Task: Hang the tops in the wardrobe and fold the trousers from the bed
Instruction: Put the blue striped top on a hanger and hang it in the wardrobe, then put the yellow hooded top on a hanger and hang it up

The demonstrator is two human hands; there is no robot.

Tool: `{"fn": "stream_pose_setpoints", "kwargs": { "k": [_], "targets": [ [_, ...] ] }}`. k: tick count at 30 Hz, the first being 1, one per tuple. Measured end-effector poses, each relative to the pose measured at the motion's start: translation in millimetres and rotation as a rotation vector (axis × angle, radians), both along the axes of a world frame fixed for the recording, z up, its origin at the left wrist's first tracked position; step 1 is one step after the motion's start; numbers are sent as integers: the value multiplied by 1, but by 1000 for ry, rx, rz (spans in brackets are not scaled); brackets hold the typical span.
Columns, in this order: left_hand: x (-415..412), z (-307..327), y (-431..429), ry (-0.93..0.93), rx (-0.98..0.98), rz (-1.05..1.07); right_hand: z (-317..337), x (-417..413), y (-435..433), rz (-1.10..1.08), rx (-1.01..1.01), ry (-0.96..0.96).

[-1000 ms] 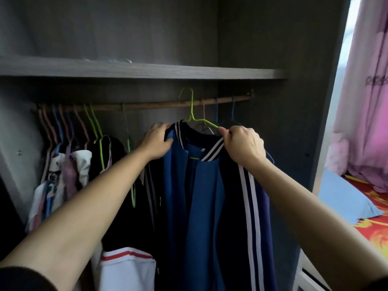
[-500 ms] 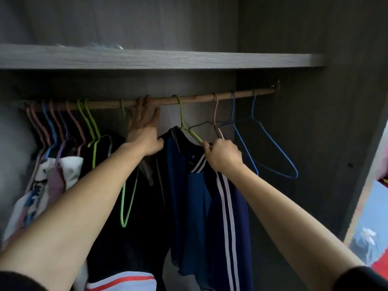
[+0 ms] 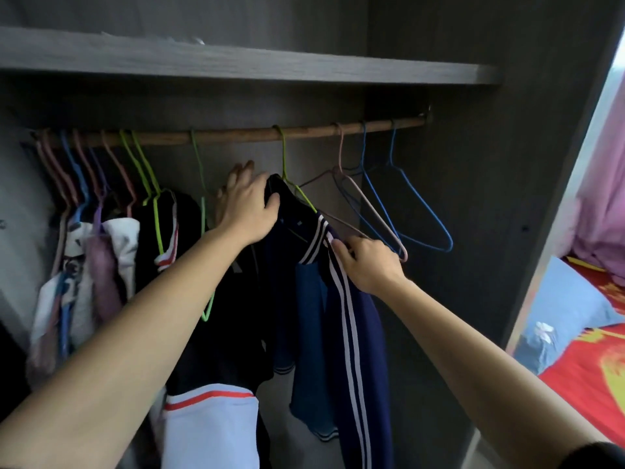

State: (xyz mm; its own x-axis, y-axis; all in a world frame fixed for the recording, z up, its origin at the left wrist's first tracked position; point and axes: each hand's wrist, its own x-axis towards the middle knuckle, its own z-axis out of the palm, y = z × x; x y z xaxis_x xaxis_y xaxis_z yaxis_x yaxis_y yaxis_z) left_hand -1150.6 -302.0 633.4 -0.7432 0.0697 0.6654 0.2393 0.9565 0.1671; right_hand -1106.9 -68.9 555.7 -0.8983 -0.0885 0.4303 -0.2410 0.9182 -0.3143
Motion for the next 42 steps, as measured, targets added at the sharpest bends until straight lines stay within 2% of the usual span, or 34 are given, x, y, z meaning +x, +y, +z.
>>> {"fn": "stream_pose_setpoints", "kwargs": {
  "k": [5, 12, 15, 18, 24, 30, 36, 42],
  "targets": [
    [35, -52, 36, 61, 6, -137, -43, 40, 27, -133, -7, -23],
    [90, -129, 86, 68, 4, -224, -90, 109, 86, -305, 104, 30],
    [120, -161, 113, 18, 58, -280, -97, 154, 124, -379, 105, 46],
    [155, -197, 151, -92, 54, -344, -110, 216, 166, -515, 190, -9],
    [251, -240, 259, -245, -52, -591, -155, 401, 238, -818, 247, -92],
    [421, -253, 389, -216, -111, -1022, -198, 634, 276, -1197, 90, -202],
    [646, -296, 456, -201, -330, -1407, -259, 870, 243, -1555, -86, -338],
    [808, -333, 483, -256, -619, -1608, -302, 1049, 182, -1927, -266, -482]
  ]
}}
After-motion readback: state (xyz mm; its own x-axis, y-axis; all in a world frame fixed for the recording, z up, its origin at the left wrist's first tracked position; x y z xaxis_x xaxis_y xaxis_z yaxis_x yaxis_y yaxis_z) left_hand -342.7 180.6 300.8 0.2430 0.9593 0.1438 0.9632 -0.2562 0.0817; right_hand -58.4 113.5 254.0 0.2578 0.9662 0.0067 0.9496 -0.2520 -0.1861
